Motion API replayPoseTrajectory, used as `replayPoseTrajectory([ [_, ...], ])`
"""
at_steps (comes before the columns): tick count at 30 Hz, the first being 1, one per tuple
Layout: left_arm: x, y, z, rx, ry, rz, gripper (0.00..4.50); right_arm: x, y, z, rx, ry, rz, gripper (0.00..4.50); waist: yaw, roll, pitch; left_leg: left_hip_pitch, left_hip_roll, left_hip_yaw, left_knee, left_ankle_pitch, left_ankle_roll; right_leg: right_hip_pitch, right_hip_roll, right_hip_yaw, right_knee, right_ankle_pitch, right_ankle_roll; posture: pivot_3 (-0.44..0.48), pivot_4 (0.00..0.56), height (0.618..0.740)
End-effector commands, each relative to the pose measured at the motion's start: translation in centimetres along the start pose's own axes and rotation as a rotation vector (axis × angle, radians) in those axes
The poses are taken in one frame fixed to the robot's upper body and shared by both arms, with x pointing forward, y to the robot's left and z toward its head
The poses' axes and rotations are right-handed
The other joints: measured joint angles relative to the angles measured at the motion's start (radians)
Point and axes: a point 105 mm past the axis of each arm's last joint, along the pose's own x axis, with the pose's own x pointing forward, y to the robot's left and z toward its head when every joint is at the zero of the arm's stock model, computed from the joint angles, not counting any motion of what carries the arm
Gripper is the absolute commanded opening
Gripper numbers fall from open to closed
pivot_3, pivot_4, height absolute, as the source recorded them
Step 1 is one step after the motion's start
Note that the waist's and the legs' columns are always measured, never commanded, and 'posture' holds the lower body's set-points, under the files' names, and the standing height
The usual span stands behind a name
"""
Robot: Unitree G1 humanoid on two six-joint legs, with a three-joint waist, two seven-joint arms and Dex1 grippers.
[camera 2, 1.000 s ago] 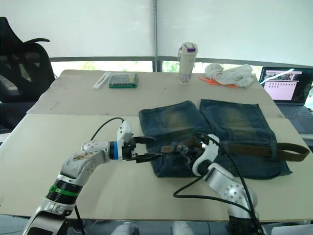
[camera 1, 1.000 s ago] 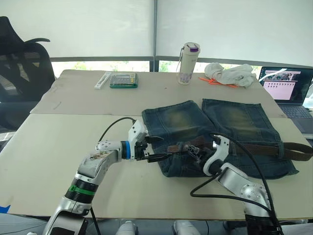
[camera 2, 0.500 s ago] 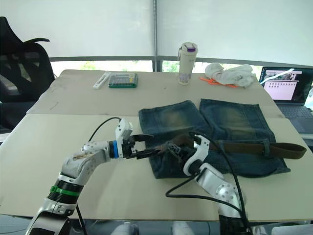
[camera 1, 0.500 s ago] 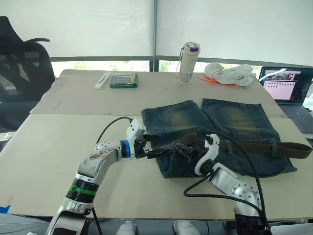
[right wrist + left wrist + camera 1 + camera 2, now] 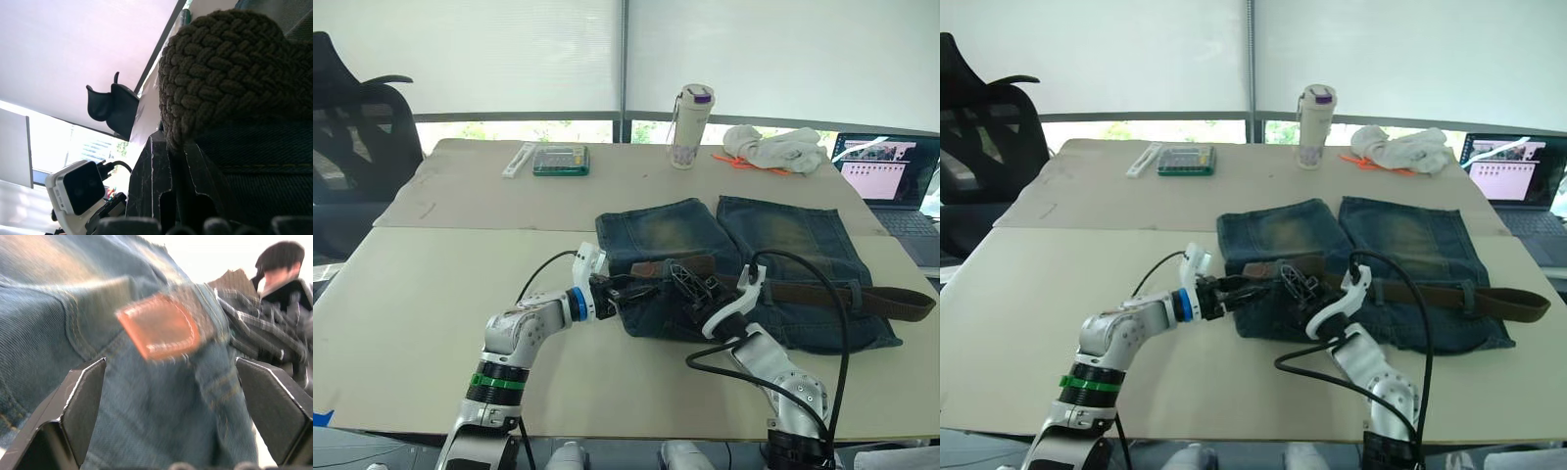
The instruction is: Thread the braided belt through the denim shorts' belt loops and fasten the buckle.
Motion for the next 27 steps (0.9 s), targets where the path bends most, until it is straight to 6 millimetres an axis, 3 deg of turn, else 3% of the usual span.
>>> replayPoseTrajectory([
  [1,0.2,-1.2,2.5,-0.059,-0.106,-0.054,4.22,0.0,1.7,0.4,-0.011,-0.019,0.073,0.0,0.001,0.0,0.0,0.0,0.0,0.0,0.0,0.0,0.0,0.0,0.0,0.0,0.0,0.0,0.0,0.0,0.15,0.737],
  [14,-0.1,-2.0,2.8,-0.082,-0.101,-0.087,0.05,-0.1,1.7,0.1,-0.058,0.014,0.083,0.0,0.0,0.0,0.0,0.0,0.0,0.0,0.0,0.0,0.0,0.0,0.0,0.0,0.0,0.0,0.0,0.0,0.15,0.737],
  [15,-0.2,-1.8,2.8,-0.073,-0.1,-0.07,0.0,-0.3,2.1,0.0,-0.063,0.023,0.114,0.6,0.0,0.0,0.0,0.0,0.0,0.0,0.0,0.0,0.0,0.0,0.0,0.0,0.0,0.0,0.0,0.0,0.15,0.737],
  [17,-0.5,-1.2,2.8,-0.041,-0.086,-0.044,0.0,-0.9,2.9,-0.1,-0.07,0.036,0.17,1.06,0.001,0.0,0.0,0.0,0.0,0.0,0.0,0.0,0.0,0.0,0.0,0.0,0.0,0.0,0.0,0.0,0.15,0.737],
  [22,-2.3,1.2,3.1,0.099,-0.022,0.068,0.0,-3.1,2.9,0.0,-0.231,0.111,0.204,2.86,0.001,0.0,0.0,0.0,-0.001,0.0,0.0,0.0,0.0,0.0,0.0,0.0,-0.001,0.0,0.0,0.0,0.15,0.737],
  [27,-5.0,4.7,4.5,0.312,0.046,0.242,0.0,-6.4,1.6,3.0,-0.441,0.15,0.165,4.49,0.003,0.0,0.0,0.0,-0.001,0.0,0.0,0.0,0.0,0.0,0.0,0.0,-0.001,0.0,0.0,0.0,0.15,0.737],
])
